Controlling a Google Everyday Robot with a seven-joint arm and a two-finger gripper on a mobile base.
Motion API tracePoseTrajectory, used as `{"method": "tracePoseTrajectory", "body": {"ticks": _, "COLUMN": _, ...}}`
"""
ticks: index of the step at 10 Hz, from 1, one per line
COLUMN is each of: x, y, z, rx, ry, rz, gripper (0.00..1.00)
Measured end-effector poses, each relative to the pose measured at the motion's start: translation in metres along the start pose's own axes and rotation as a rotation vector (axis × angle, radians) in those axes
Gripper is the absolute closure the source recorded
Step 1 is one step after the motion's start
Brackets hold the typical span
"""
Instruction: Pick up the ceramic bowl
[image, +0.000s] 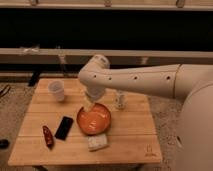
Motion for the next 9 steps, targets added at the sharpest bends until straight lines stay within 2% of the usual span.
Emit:
{"method": "tracePoseTrajectory", "body": {"ticks": 1, "x": 0.011, "y": -0.008, "z": 0.013, "rx": -0.001, "ry": 0.039, "rz": 0.038, "gripper": 0.20}}
{"method": "tracePoseTrajectory", "body": {"ticks": 4, "x": 0.031, "y": -0.023, "z": 0.045, "rx": -0.021, "ry": 0.112, "rz": 0.123, "gripper": 0.20}}
{"method": "tracePoseTrajectory", "body": {"ticks": 6, "x": 0.036, "y": -0.022, "z": 0.063, "rx": -0.049, "ry": 0.138, "rz": 0.166, "gripper": 0.20}}
{"method": "tracePoseTrajectory", "body": {"ticks": 7, "x": 0.038, "y": -0.023, "z": 0.077, "rx": -0.075, "ry": 0.140, "rz": 0.207, "gripper": 0.20}}
{"method": "tracePoseTrajectory", "body": {"ticks": 9, "x": 0.040, "y": -0.023, "z": 0.094, "rx": -0.106, "ry": 0.140, "rz": 0.241, "gripper": 0.20}}
